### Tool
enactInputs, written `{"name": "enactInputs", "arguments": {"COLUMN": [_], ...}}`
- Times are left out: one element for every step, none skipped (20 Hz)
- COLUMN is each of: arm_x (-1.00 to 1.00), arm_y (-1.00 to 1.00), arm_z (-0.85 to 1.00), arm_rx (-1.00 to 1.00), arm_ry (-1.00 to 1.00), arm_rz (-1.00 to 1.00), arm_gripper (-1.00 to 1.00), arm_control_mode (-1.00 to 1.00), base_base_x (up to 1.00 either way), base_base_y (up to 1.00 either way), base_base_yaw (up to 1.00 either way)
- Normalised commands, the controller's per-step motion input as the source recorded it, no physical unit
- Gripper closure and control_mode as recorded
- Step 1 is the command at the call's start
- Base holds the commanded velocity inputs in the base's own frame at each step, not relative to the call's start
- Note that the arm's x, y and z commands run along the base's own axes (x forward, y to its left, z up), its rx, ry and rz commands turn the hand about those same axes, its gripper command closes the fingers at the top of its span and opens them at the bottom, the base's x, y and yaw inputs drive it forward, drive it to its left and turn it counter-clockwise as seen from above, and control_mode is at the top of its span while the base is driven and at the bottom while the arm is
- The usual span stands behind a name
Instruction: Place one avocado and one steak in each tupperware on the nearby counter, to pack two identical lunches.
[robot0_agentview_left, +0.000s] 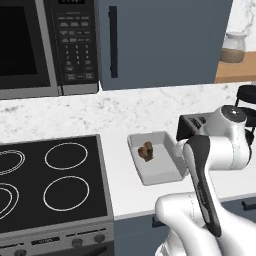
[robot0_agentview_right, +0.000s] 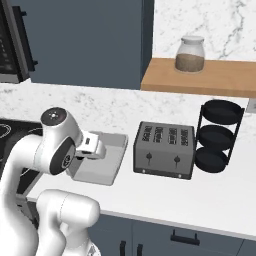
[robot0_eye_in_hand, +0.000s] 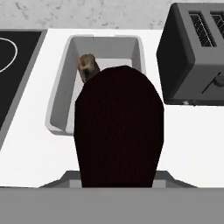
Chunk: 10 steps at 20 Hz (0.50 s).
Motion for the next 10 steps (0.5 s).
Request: {"name": "enactInputs", "arguments": {"arm_x": [0.65,0.59,0.54,0.49,0.54,0.49,0.45,0.47,0.46,0.45], "arm_y": [0.14,0.16,0.13,0.13,0.16,0.2,0.17,0.16,0.14,0.11], "arm_z": [-0.52,-0.51,-0.51,-0.49,-0.52,-0.54,-0.51,-0.51,-0.51,-0.5], "arm_rx": [0.0,0.0,0.0,0.0,0.0,0.0,0.0,0.0,0.0,0.0], "arm_ry": [0.06,0.06,0.06,0.06,0.1,0.08,0.07,0.05,0.05,0.04], "arm_rz": [0.0,0.0,0.0,0.0,0.0,0.0,0.0,0.0,0.0,0.0], "arm_gripper": [1.0,1.0,1.0,1.0,1.0,1.0,1.0,1.0,1.0,1.0], "arm_control_mode": [-1.0,-1.0,-1.0,-1.0,-1.0,-1.0,-1.0,-1.0,-1.0,-1.0], "base_base_x": [0.0,0.0,0.0,0.0,0.0,0.0,0.0,0.0,0.0,0.0], "base_base_y": [0.0,0.0,0.0,0.0,0.0,0.0,0.0,0.0,0.0,0.0], "base_base_yaw": [0.0,0.0,0.0,0.0,0.0,0.0,0.0,0.0,0.0,0.0]}}
